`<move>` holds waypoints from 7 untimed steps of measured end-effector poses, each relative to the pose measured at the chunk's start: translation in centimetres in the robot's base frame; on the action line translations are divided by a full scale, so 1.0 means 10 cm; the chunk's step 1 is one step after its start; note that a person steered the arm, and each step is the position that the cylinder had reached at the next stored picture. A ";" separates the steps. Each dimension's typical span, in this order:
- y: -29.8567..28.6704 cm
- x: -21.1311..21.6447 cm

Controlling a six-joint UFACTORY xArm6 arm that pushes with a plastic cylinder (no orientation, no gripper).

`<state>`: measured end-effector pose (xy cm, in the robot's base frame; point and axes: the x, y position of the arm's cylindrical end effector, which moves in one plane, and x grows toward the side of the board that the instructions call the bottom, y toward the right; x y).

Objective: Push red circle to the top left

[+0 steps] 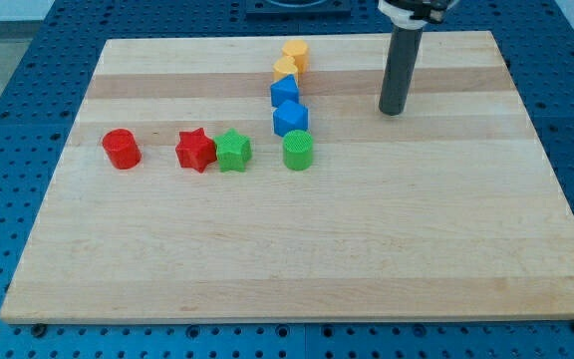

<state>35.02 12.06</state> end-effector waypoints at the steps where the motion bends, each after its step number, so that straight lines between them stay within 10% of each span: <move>1: 0.00 0.00; 3: -0.11 0.40; 5: -1.43 1.80; 7: -2.91 1.45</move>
<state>49.56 -17.04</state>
